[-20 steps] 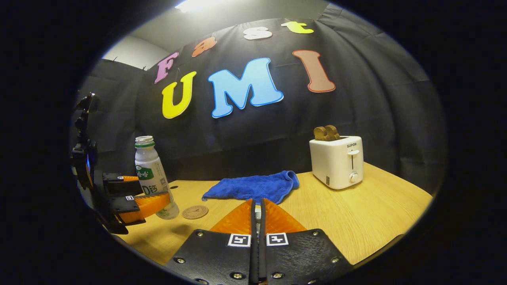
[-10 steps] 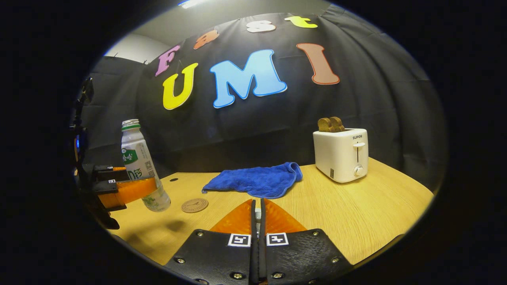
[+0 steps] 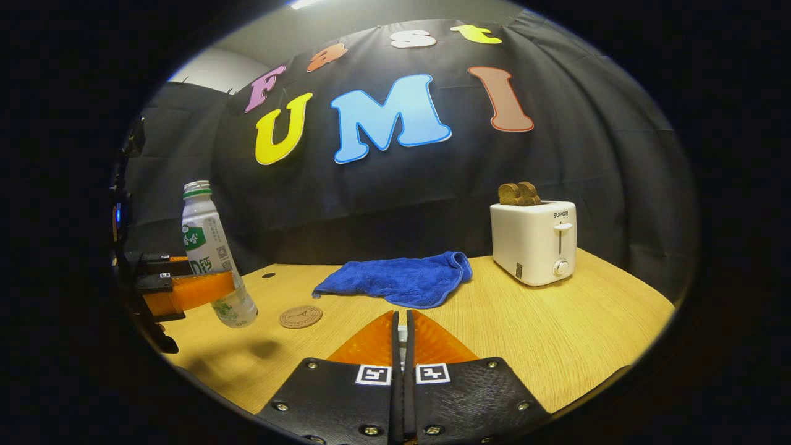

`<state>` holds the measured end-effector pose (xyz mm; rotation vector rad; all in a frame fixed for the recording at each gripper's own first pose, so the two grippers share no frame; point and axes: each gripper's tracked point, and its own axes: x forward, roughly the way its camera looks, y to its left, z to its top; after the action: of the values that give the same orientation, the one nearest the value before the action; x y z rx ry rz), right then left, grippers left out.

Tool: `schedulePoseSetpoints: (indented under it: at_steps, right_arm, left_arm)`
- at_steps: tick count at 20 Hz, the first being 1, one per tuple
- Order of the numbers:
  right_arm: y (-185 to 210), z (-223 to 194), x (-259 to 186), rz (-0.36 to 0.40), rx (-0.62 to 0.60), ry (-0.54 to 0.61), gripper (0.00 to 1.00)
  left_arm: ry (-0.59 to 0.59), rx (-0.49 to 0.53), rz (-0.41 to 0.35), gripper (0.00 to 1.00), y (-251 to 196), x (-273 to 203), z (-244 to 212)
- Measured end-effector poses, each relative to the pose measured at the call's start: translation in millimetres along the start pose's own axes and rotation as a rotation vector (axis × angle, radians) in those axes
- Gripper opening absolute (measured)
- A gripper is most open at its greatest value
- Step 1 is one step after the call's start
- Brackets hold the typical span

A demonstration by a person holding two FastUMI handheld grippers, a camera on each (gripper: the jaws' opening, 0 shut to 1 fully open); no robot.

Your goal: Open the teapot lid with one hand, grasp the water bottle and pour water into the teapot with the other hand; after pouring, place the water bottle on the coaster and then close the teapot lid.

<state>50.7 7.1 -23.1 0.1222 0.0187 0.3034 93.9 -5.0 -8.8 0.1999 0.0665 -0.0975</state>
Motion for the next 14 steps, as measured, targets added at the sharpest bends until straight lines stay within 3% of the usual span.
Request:
schedulePoseSetpoints:
  at_steps: [8, 12, 14]
  right_arm:
    - [-2.1, -8.8, 3.5, -0.018, -0.031, 0.029, 0.0]
    - [-2.2, -11.0, 4.8, -0.023, -0.038, 0.038, 0.0]
    - [-1.8, -12.7, 5.1, -0.026, -0.045, 0.041, 0.0]
  left_arm:
    - [-0.004, 0.002, 0.013, 0.89, 5.4, -4.6, 4.9]
    - [0.0, -0.003, 0.017, 0.77, 9.8, -7.8, 5.3]
    - [0.004, -0.004, 0.02, 0.77, 11.6, -8.3, 4.3]
